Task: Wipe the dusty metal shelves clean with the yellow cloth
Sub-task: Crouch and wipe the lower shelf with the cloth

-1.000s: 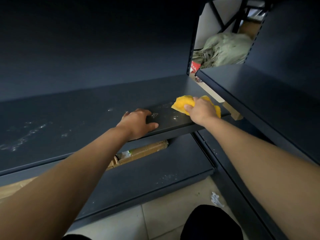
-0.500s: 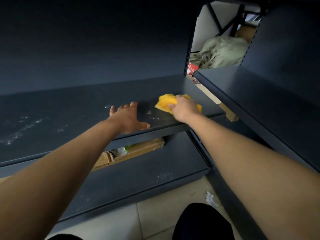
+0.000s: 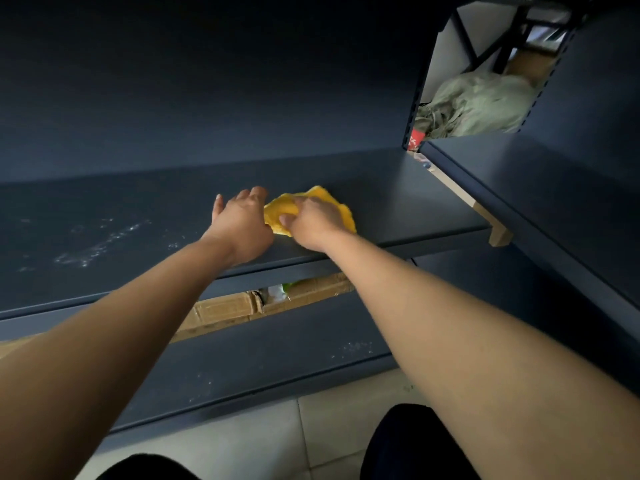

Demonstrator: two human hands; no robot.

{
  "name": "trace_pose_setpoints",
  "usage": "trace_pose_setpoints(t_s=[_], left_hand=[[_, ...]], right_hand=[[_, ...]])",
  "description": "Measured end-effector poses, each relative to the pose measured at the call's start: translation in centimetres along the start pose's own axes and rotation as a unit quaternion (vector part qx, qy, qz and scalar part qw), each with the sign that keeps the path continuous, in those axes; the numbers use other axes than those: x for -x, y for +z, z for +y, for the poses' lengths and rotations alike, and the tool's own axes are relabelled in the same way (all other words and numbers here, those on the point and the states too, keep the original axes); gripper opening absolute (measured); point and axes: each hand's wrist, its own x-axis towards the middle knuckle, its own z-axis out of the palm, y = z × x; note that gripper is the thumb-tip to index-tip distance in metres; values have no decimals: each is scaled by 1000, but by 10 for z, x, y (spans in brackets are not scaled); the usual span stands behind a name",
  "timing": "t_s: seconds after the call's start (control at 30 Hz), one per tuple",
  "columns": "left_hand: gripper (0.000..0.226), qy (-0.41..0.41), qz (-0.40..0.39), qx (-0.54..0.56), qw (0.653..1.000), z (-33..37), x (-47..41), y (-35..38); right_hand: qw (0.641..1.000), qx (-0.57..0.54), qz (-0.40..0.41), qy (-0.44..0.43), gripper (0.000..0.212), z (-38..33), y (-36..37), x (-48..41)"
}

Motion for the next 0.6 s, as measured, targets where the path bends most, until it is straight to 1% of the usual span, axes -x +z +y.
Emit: trace_pose_setpoints(t_s=[0.07,0.1,0.23,0.3,0.33,0.4,0.6], left_hand=[[59,1,1,-1,1000,-1,0,0],[59,5,-8,-4,1000,0,0,1],[69,36,-55,-22,998,10,5,12],[74,39,-62,-16,997,9,8,12],[75,36,-63,-12,997,7,9,10],[79,28,-62,-6,998,-1,11,5],[87,1,-36,-2,999,-43,23,-8]], right_hand=[[1000,0,-23,0,52,11,-8,0],[1000,5,-24,16,53,21,-15,1],[990,22,6,137,58,70,-42,12],[983,25,15,183,57,79,-47,17],[981,32,21,192,55,75,-46,18],[981,54,33,182,51,53,-37,20],[996,70,22,55,52,-46,11,12]])
